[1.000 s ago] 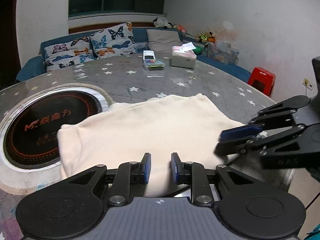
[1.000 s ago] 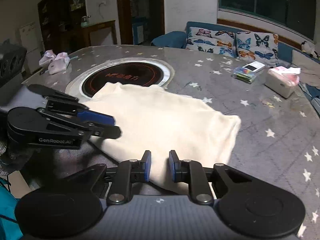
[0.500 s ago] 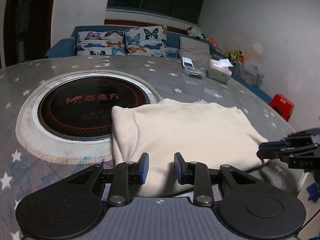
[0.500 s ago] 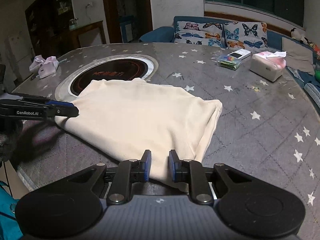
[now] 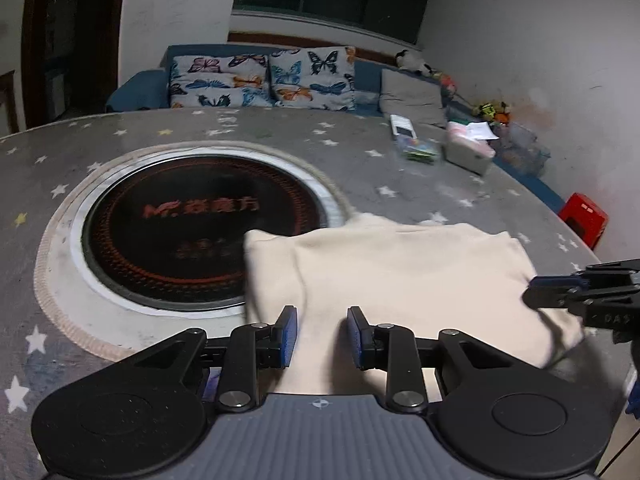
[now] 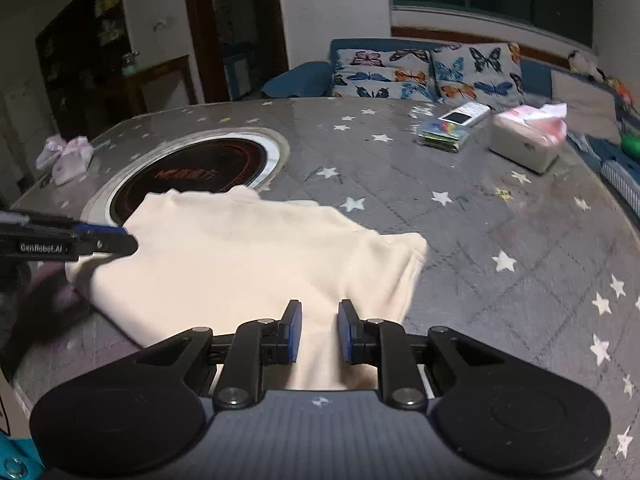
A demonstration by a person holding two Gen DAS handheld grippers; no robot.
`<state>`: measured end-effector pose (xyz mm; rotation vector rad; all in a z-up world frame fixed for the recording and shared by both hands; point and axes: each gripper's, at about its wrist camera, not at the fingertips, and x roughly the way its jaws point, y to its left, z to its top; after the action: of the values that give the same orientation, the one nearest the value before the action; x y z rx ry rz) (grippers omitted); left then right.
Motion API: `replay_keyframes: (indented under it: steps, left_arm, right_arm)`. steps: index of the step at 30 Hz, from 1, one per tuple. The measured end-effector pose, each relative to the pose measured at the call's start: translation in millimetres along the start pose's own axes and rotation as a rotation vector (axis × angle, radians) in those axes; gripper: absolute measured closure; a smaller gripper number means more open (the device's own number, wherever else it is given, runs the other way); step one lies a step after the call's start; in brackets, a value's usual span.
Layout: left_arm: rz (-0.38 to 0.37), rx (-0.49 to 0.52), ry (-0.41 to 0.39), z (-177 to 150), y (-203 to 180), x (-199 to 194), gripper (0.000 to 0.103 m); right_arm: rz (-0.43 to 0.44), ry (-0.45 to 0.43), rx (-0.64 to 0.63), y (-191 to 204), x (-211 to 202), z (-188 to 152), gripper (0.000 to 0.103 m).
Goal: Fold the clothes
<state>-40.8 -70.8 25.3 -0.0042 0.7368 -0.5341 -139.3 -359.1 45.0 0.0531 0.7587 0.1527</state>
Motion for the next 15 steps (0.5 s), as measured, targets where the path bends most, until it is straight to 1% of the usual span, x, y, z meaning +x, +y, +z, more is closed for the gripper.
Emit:
replay_keyframes:
  steps: [1, 4, 10, 13, 15]
  left_arm:
    - [-0.001, -0.006, 0.000, 1, 2, 0, 0.073]
    - [0.002, -0.008, -0.005, 8, 5, 2, 0.073]
    - [0.028, 0.016, -0.004, 24, 4, 21, 0.073]
    - [0.048, 0.006, 0.017, 26, 11, 33, 0.073]
    - [0.055, 0.001, 0.018, 27, 13, 35, 0.073]
  right_arm:
    - [-0.004, -0.005, -0.001, -1, 0, 3, 0.085]
    - [-0.018, -0.018, -0.004, -4, -2, 10, 0.085]
    - [-0.019, -0.044, 0.007, -8, 22, 31, 0.085]
    - [-0.044, -0.023, 0.019, -14, 39, 33, 0.085]
    - [-0.040, -0.023, 0.050, -19, 42, 31, 0.085]
